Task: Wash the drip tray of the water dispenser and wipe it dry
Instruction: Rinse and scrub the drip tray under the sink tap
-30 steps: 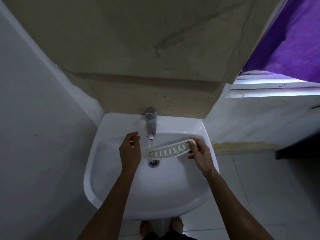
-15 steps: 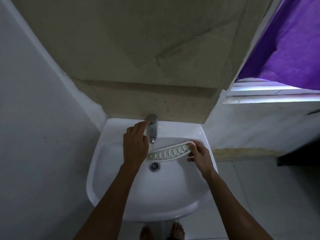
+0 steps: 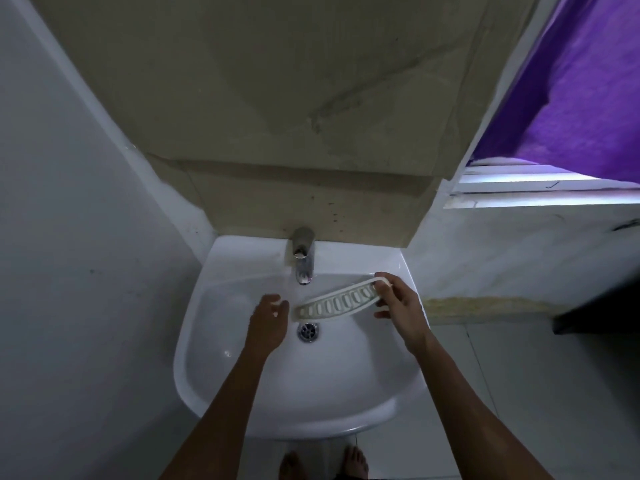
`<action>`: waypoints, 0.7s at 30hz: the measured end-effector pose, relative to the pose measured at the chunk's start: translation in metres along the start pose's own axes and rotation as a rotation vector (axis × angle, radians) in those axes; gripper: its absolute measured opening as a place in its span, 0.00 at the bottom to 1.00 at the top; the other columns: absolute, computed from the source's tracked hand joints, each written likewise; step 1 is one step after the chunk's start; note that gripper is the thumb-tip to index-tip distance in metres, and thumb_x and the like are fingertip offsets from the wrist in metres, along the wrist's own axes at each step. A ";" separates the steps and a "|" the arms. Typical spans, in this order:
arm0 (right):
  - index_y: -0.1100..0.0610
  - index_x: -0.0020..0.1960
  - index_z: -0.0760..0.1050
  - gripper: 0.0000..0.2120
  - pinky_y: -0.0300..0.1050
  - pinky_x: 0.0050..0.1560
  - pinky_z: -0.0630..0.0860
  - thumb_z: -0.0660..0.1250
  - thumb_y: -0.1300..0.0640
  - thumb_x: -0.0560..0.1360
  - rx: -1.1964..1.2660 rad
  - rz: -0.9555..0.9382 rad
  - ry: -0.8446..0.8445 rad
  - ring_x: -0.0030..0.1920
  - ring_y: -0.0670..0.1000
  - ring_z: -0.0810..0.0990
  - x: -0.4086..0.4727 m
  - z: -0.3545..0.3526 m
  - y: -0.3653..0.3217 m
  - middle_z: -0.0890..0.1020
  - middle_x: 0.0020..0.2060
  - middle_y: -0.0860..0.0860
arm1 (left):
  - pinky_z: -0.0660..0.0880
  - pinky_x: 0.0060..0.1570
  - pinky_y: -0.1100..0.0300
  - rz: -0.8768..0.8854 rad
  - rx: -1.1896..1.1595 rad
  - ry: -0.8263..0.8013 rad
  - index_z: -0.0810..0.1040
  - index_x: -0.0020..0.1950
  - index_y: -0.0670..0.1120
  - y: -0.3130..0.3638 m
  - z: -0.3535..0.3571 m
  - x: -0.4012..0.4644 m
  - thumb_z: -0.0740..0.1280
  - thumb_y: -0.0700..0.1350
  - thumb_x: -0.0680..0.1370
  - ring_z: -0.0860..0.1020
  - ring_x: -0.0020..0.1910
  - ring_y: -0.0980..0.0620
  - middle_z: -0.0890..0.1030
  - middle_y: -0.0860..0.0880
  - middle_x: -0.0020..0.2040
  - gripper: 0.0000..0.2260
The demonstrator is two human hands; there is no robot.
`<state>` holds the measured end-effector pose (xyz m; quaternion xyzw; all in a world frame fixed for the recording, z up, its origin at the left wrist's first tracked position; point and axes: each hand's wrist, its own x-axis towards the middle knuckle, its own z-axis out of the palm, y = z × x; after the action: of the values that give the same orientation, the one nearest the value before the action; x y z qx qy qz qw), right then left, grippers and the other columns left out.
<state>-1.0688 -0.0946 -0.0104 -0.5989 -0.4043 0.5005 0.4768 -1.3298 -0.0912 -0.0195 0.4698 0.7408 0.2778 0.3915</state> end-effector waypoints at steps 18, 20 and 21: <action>0.50 0.62 0.80 0.20 0.50 0.63 0.78 0.56 0.64 0.79 0.148 0.152 -0.189 0.55 0.55 0.79 0.006 0.012 -0.017 0.80 0.53 0.57 | 0.74 0.47 0.56 -0.096 -0.467 -0.133 0.78 0.58 0.56 -0.009 -0.031 -0.005 0.69 0.49 0.76 0.81 0.49 0.52 0.82 0.51 0.52 0.11; 0.52 0.64 0.79 0.19 0.51 0.64 0.77 0.56 0.65 0.80 0.135 0.122 -0.183 0.60 0.56 0.79 0.004 0.016 -0.021 0.81 0.60 0.57 | 0.74 0.48 0.57 -0.048 -0.466 -0.126 0.79 0.58 0.58 -0.006 -0.036 -0.006 0.68 0.49 0.76 0.80 0.50 0.52 0.82 0.52 0.52 0.11; 0.52 0.64 0.78 0.19 0.51 0.64 0.77 0.55 0.65 0.80 0.126 0.105 -0.179 0.61 0.56 0.78 0.003 0.017 -0.023 0.81 0.61 0.57 | 0.74 0.48 0.57 -0.030 -0.463 -0.117 0.79 0.58 0.58 -0.004 -0.038 -0.007 0.68 0.49 0.76 0.80 0.51 0.53 0.82 0.52 0.52 0.11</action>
<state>-1.0853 -0.0834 0.0108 -0.5409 -0.3809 0.6008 0.4487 -1.3620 -0.1009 -0.0001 0.3719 0.6401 0.4068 0.5352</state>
